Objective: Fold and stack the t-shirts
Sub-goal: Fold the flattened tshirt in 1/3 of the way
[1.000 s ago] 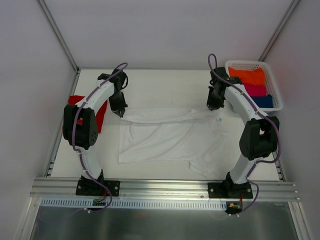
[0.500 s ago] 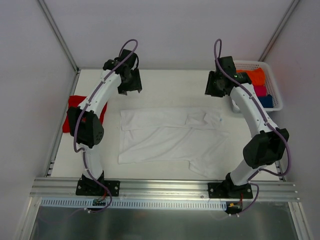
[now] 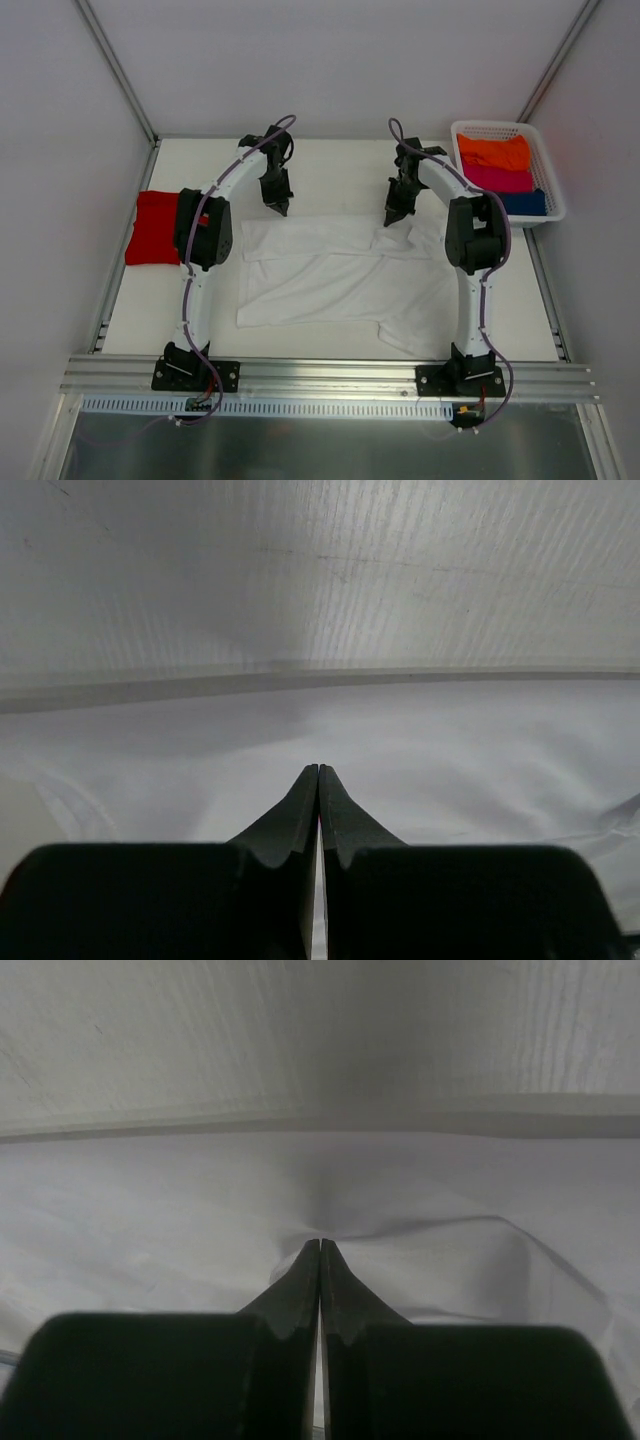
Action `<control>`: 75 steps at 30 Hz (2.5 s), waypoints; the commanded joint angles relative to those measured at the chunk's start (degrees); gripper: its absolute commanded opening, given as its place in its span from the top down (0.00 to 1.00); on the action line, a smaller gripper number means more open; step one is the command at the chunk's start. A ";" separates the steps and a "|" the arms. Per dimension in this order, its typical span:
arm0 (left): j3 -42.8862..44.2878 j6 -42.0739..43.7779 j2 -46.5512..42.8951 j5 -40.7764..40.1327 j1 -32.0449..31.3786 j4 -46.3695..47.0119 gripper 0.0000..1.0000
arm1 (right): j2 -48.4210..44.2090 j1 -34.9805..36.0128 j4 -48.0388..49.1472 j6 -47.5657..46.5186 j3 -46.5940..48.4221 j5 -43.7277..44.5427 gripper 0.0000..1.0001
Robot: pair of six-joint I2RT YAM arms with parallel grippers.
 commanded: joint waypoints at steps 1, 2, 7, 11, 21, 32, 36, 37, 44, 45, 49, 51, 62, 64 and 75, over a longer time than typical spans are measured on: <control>-0.71 -0.59 -4.26 3.48 0.35 -0.90 1.00 | -1.26 -0.18 -6.29 0.33 6.30 -3.76 1.00; -1.06 -0.68 -4.87 4.18 0.26 -0.90 1.00 | -1.25 -0.18 -6.56 0.07 6.04 -3.76 1.00; -4.40 -1.47 -6.63 4.62 0.26 -0.98 1.00 | -3.88 -0.18 -8.32 -2.21 1.30 -2.35 1.00; -6.07 -1.65 -6.55 5.42 0.26 -0.98 1.00 | -5.90 -0.35 -9.20 -3.62 -2.48 -2.62 1.00; -6.60 -1.48 -5.75 6.73 0.26 -1.25 1.00 | -7.75 -0.71 -13.51 -7.31 -8.88 -4.02 1.00; -7.31 -0.07 -5.93 6.29 0.26 -1.95 1.00 | -12.41 -0.62 -7.88 -4.51 -12.25 -6.04 0.99; -7.48 0.02 -5.75 6.65 0.26 -2.04 1.00 | -9.61 -0.62 -7.97 -3.28 -8.73 -8.59 0.92; -7.57 0.02 -5.84 6.65 0.26 -2.04 1.00 | -9.25 -0.62 -7.88 -3.02 -7.77 -9.29 0.84; -8.97 0.55 -7.07 5.15 0.35 -1.95 1.00 | -8.11 0.00 -7.97 -2.84 -3.02 -8.24 0.69; -9.06 0.55 -6.99 5.15 0.26 -1.95 1.00 | -7.58 0.08 -7.97 -2.92 -2.93 -8.41 0.68; -9.24 0.63 -7.25 4.98 0.35 -1.86 1.00 | -5.21 0.08 -7.62 -2.93 -2.14 -8.68 0.62; -9.24 0.55 -7.16 4.80 0.26 -1.95 1.00 | -3.98 0.08 -7.53 -3.19 -1.09 -8.68 0.61; -8.71 0.37 -6.37 5.06 0.52 -1.95 1.00 | -0.37 0.08 -7.26 -3.72 1.38 -8.85 0.60; -8.71 0.46 -6.11 5.24 0.79 -1.95 1.00 | -0.55 0.17 -7.35 -3.63 0.94 -8.86 0.67; -8.27 0.98 -5.23 5.24 1.40 -1.95 1.00 | -7.49 0.26 -11.48 -6.17 -7.32 -10.17 0.99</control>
